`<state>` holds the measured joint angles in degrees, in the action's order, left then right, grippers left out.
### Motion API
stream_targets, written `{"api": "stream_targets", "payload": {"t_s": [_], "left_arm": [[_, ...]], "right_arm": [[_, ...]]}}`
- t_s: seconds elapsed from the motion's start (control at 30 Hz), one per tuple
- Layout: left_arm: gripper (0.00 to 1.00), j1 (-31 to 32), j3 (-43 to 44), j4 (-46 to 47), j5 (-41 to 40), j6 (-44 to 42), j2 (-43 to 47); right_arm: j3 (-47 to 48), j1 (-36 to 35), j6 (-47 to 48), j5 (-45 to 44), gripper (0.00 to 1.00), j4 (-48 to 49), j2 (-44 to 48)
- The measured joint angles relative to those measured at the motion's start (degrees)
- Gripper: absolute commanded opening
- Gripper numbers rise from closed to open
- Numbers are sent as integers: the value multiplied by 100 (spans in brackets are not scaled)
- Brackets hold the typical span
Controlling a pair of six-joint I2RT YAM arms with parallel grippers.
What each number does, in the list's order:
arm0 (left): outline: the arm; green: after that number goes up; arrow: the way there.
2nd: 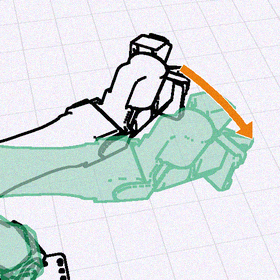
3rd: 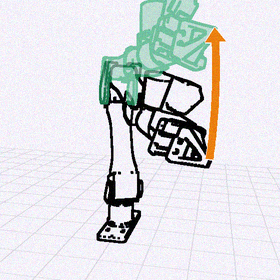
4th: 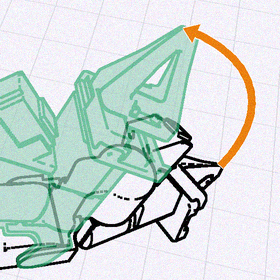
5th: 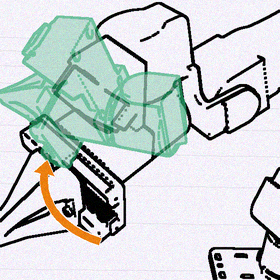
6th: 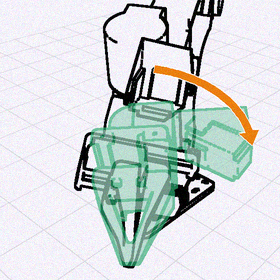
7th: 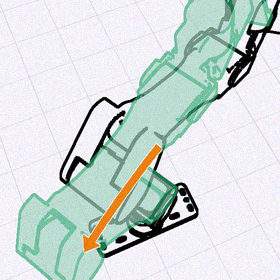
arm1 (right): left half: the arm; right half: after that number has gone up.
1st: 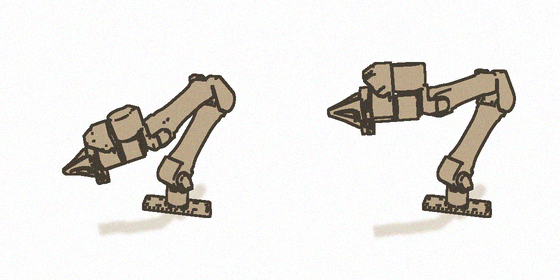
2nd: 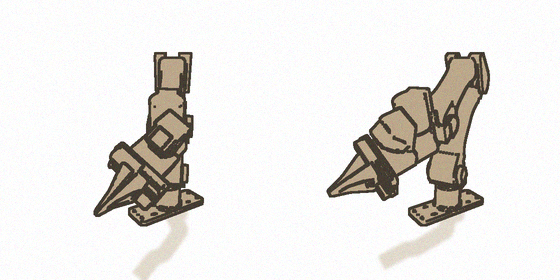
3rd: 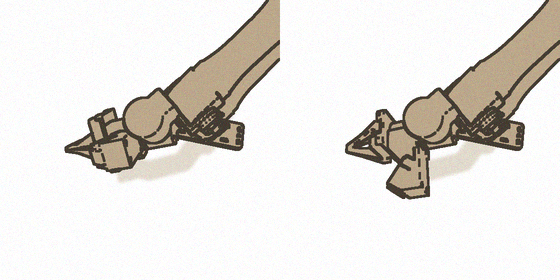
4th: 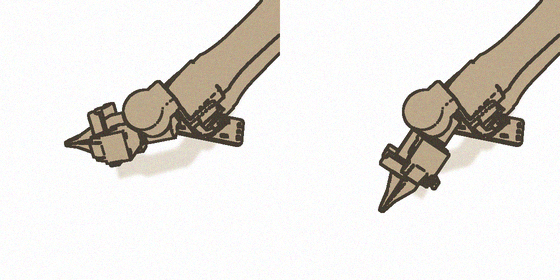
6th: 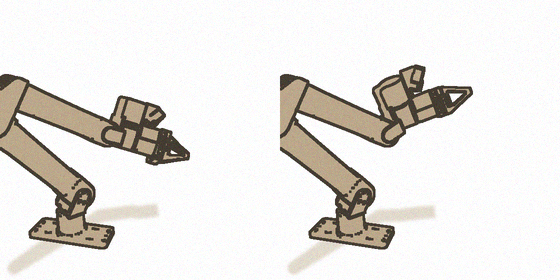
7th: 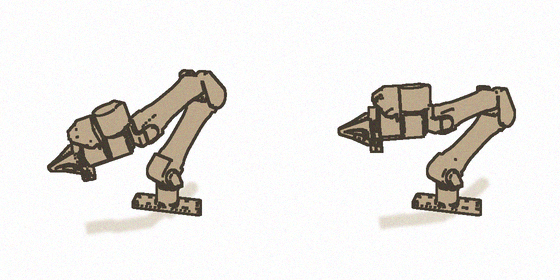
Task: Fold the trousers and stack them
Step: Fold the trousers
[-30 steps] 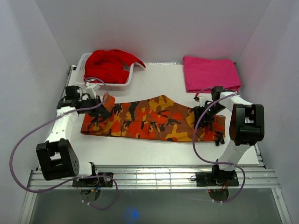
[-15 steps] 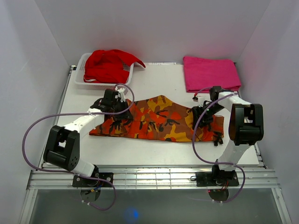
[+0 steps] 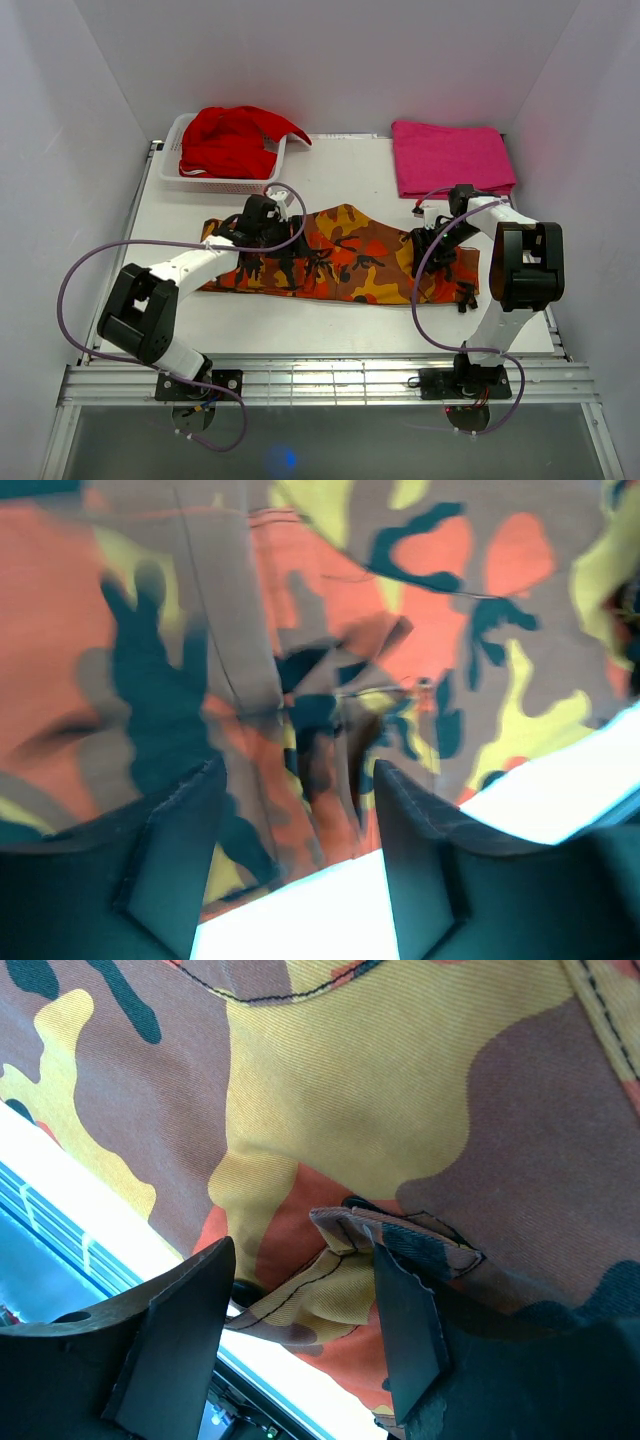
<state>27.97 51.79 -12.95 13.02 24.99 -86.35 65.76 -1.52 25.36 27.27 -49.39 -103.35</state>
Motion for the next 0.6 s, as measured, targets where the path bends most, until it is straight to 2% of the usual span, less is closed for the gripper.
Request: {"api": "stream_targets", "payload": {"t_s": [0.27, 0.4, 0.5, 0.6], "left_arm": [[75, 170, 61, 166, 566, -96, 61], [69, 72, 61, 70, 553, -122, 457], [68, -400, 70, -166, 627, -229, 872], [76, -1587, 92, -490, 1110, -723, 1182]], "right_arm": [[4, 0, -37, -4, 64, 0, -2], [11, 0, -39, -4, 64, -4, -2], [15, -2, -35, -2, 65, -17, 2], [17, -11, 0, 13, 72, -52, 52]]}}
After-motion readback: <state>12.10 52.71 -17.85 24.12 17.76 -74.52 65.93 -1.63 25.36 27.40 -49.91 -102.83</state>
